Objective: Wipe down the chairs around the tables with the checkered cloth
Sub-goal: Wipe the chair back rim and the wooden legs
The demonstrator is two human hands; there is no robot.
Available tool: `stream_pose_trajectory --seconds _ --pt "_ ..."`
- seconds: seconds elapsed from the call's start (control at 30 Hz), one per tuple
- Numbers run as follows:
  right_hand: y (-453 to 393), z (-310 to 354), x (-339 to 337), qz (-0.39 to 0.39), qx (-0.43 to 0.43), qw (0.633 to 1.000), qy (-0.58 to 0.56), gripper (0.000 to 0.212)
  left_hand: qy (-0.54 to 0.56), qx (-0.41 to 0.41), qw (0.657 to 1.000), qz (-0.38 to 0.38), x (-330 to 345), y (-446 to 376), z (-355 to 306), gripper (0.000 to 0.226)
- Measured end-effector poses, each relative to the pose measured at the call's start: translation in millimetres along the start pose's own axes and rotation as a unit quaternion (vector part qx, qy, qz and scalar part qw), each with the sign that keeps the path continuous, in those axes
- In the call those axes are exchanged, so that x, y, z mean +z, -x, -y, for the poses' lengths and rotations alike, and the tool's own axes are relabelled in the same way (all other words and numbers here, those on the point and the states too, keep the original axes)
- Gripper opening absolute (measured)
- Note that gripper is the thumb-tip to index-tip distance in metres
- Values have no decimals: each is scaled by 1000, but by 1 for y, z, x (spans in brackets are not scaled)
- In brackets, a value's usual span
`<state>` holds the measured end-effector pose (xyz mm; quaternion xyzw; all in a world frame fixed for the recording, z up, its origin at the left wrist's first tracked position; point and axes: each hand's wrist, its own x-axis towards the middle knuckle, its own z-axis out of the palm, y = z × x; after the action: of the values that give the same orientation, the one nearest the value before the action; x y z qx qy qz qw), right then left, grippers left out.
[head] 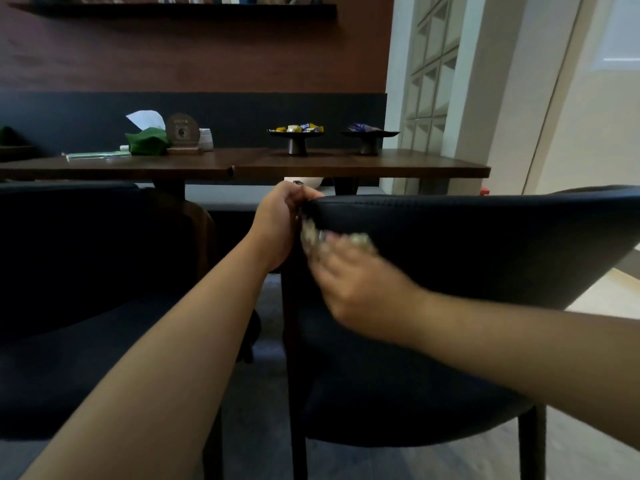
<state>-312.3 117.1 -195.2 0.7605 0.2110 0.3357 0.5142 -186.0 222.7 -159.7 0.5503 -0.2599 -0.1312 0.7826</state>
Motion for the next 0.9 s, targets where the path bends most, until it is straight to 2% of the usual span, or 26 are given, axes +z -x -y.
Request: stream_pose_trajectory --seconds 0.1,0.2,0.27,0.37,0.47,0.53,0.6,0.63,0.67,0.73,0.8,0.9 --pt "-3 -33 -9 -93 175 980 -8 40 17 -2 1000 -4 3 -1 1 49" --pt "0 -30 -8 -123 211 970 -3 37 26 10 1000 -7 5 -1 3 55" --pt "5 -11 -1 -112 169 979 -10 37 30 4 999 -17 7 1 1 53" --pt "21 21 18 -86 34 996 -18 40 -6 -6 999 -39 8 3 0 47" --pt "41 50 34 10 -86 996 8 44 -41 -41 997 -54 14 8 -8 44" --pt "46 50 34 33 -95 995 -3 42 -89 -56 991 -80 22 11 -16 36" --pt "46 38 30 -26 -55 997 -39 38 -146 -32 983 -111 28 11 -24 22" --pt "48 30 27 -71 -25 995 -63 36 -182 2 977 -111 30 10 -27 23" --pt "51 21 25 -112 5 991 -79 35 -234 50 967 -90 29 9 -27 26" --pt "59 -3 15 -169 53 980 -91 32 -366 126 921 -35 29 10 -26 28" --pt "68 -24 7 -204 96 969 -99 30 -440 144 886 -13 30 13 -31 29" --pt "81 -42 1 -245 156 951 -104 32 -499 131 856 32 39 15 -45 37"
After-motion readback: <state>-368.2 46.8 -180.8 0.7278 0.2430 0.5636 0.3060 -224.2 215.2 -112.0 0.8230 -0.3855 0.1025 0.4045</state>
